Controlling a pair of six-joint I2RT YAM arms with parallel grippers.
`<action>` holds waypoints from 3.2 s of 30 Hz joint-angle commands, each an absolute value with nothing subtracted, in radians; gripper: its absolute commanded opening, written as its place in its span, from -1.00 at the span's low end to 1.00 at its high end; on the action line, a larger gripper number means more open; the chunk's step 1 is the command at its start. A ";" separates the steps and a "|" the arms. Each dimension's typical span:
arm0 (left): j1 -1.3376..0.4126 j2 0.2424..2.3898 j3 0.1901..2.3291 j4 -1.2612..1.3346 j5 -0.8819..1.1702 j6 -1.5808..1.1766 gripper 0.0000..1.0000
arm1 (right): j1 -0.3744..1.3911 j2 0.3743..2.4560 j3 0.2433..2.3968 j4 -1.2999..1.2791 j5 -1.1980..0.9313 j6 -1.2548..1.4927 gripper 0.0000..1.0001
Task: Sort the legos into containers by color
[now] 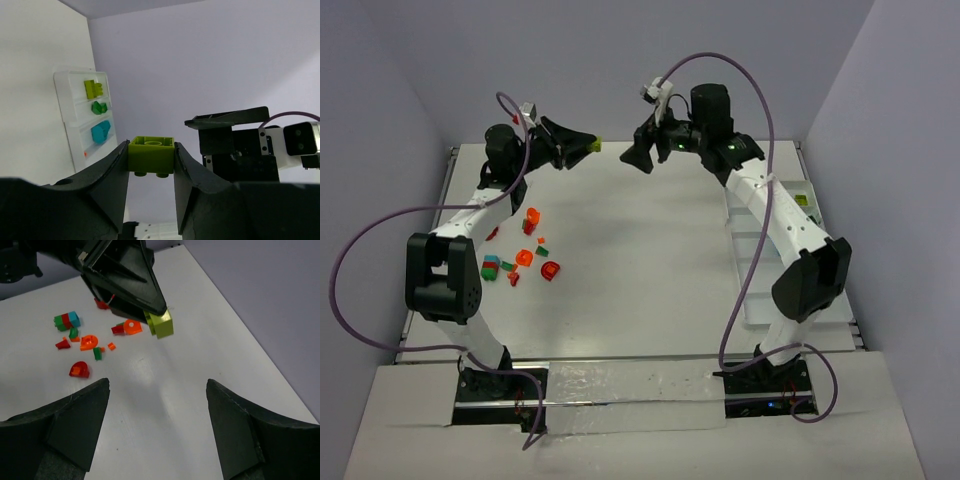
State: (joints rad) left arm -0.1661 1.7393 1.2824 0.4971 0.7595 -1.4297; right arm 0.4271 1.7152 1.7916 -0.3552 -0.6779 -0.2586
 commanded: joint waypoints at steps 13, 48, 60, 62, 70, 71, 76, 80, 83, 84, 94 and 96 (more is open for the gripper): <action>-0.164 1.699 1.236 0.467 0.733 -1.600 -1.00 | 0.523 1.928 2.038 -0.272 -0.726 -0.152 0.54; -0.179 1.715 1.244 0.657 0.772 -1.629 0.62 | 0.532 1.942 2.023 -0.260 -0.690 -0.166 -1.00; -0.175 1.615 1.511 -0.124 0.494 -0.640 0.99 | 0.239 1.689 1.796 -0.706 -0.574 -0.359 -1.00; -0.186 1.620 1.537 -0.218 0.399 -0.491 0.99 | 0.153 1.677 1.760 -0.780 -0.506 -0.385 -1.00; -0.187 1.654 1.518 -0.378 0.240 -0.299 0.99 | -0.183 1.856 1.837 -1.029 -0.330 -0.431 -1.00; -0.187 1.644 1.507 -0.368 0.229 -0.296 0.98 | -0.200 1.878 1.877 -1.040 -0.318 -0.429 -1.00; -0.184 1.644 1.495 -0.367 0.171 -0.265 0.98 | -0.256 2.037 2.035 -1.042 -0.212 -0.429 -1.00; -0.179 1.645 1.485 -0.376 0.141 -0.247 0.99 | -0.279 2.152 2.120 -1.038 -0.148 -0.435 -1.00; -0.170 1.644 1.470 -0.379 0.106 -0.245 0.98 | -0.290 2.182 2.132 -1.021 -0.116 -0.445 -1.00; -0.164 1.647 1.472 -0.388 0.101 -0.242 0.99 | -0.294 2.189 2.124 -1.001 -0.099 -0.449 -1.00; -0.114 1.668 1.472 -0.437 0.091 -0.218 0.99 | -0.314 2.276 2.163 -0.908 -0.058 -0.466 -0.94; -0.105 1.673 1.473 -0.444 0.086 -0.215 0.98 | -0.314 2.287 2.168 -0.886 -0.061 -0.473 -0.87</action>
